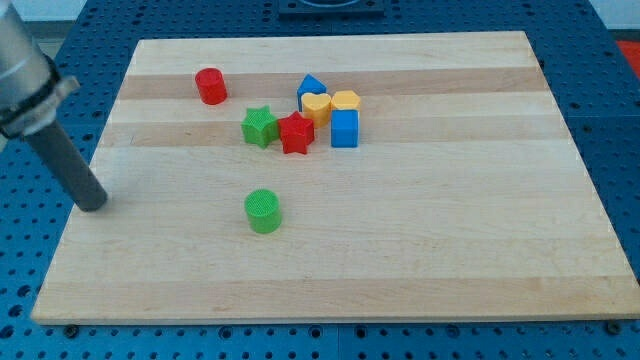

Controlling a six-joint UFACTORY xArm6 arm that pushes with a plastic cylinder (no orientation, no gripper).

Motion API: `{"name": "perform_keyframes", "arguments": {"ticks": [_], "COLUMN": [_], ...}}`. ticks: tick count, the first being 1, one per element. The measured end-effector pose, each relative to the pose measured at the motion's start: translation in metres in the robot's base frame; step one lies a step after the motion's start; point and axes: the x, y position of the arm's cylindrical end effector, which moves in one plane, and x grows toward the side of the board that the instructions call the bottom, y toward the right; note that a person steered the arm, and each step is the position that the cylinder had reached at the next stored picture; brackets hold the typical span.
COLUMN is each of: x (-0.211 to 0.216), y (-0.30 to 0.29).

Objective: Move the green circle right to the yellow hexagon

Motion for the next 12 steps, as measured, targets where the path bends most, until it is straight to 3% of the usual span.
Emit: {"name": "perform_keyframes", "arguments": {"ticks": [3,5,6,8,9,10,11,12], "x": [0.011,0.037,0.028,-0.037,-0.017,0.008,-0.005,-0.06], "y": [0.211,0.182,0.243,0.324,0.304,0.246,0.189,0.197]}}
